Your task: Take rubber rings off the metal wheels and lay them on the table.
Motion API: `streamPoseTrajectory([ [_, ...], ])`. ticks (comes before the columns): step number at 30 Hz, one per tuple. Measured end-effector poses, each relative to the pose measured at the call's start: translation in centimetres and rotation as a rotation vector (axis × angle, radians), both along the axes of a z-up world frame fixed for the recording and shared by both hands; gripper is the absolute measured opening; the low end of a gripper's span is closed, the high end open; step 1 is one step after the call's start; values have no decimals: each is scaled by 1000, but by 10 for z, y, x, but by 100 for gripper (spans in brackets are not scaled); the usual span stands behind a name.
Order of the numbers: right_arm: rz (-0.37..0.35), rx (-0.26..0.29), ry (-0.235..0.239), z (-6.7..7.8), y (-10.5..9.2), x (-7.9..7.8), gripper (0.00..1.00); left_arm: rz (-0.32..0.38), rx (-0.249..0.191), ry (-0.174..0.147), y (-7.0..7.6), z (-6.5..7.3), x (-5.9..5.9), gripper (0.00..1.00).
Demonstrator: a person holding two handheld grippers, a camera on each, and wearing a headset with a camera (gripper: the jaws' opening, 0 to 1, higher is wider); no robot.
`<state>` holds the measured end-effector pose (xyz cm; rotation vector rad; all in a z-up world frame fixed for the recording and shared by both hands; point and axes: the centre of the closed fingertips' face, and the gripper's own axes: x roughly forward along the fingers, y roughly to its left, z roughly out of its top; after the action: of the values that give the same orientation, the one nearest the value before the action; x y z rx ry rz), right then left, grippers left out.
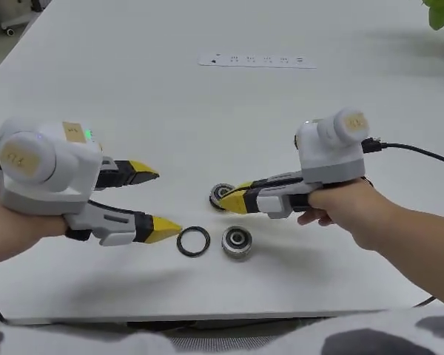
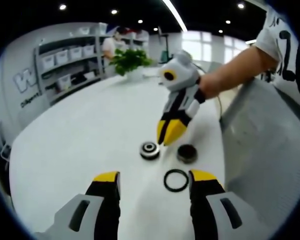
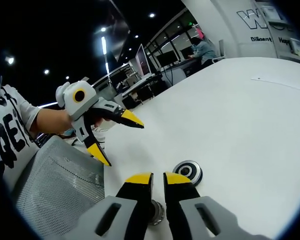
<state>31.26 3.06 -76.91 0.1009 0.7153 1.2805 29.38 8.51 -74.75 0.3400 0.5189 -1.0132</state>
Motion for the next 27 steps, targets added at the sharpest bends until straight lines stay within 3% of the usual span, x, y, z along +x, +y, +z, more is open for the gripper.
streamPoseTrajectory([
  [10, -61, -1, -37, 9, -13, 18, 9, -1, -7, -2, -6, 1, 12, 55],
  [27, -54, -84, -114, -4, -30, 28, 15, -11, -11, 5, -20, -4, 28, 52],
])
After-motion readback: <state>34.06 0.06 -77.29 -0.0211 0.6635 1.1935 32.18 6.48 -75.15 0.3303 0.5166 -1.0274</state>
